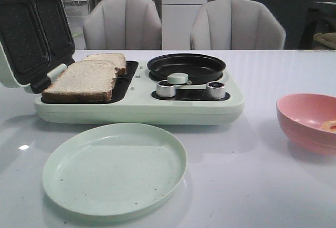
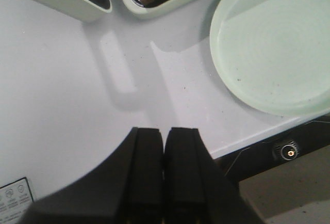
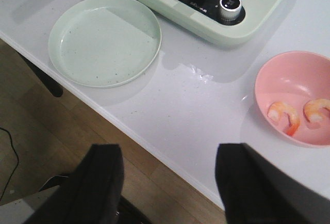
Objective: Make breakfast with bread and shrimp
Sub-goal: 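Reach the left gripper to the sandwich maker lid handle, then push the lid down over the bread with the left gripper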
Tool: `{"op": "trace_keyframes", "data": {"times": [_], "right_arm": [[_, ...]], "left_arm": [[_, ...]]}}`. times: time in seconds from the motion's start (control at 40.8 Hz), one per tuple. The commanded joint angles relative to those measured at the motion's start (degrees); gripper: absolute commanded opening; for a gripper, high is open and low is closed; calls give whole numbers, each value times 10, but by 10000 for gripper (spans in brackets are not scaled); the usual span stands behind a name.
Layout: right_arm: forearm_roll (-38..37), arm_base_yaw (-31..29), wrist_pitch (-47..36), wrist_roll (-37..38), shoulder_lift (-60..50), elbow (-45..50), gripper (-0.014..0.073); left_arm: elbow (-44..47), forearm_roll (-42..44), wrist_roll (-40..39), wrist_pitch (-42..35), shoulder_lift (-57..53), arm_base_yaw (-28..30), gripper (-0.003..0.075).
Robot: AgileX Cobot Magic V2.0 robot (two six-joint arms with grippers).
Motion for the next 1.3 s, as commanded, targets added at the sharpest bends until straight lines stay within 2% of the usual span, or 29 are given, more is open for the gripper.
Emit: {"op": "trace_keyframes", "data": {"times": [0.0, 0.098, 0.245, 0.368, 0.466, 0.588, 0.686, 1.005, 1.128, 1.275], "right_arm": [[-5, -1, -37, -1, -1, -16, 495], [-5, -1, -37, -1, -1, -16, 495], [-5, -1, -37, -1, -1, -16, 495], [-5, -1, -37, -1, -1, -16, 495], [-5, -1, -37, -1, -1, -16, 495], [-5, -1, -37, -1, -1, -16, 495], [-5, -1, -37, -1, -1, -16, 495], [-5, -1, -37, -1, -1, -16, 495], [-5, -1, -37, -1, -1, -16, 495], [-5, -1, -37, -1, -1, -16, 495]], "left_arm": [[-50, -83, 78, -32, 18, 92, 106], [-69, -145, 122, -46, 39, 185, 106], [-76, -220, 141, -94, 68, 309, 106], [-76, -259, 144, -138, 93, 380, 106], [-76, -286, 144, -179, 119, 415, 106], [-76, -328, 149, -229, 155, 427, 106], [-83, -383, 186, -251, 189, 427, 106], [-117, -618, 337, -214, 268, 425, 99], [-120, -659, 370, -207, 266, 417, 99], [-120, -662, 376, -192, 253, 400, 99]]}}
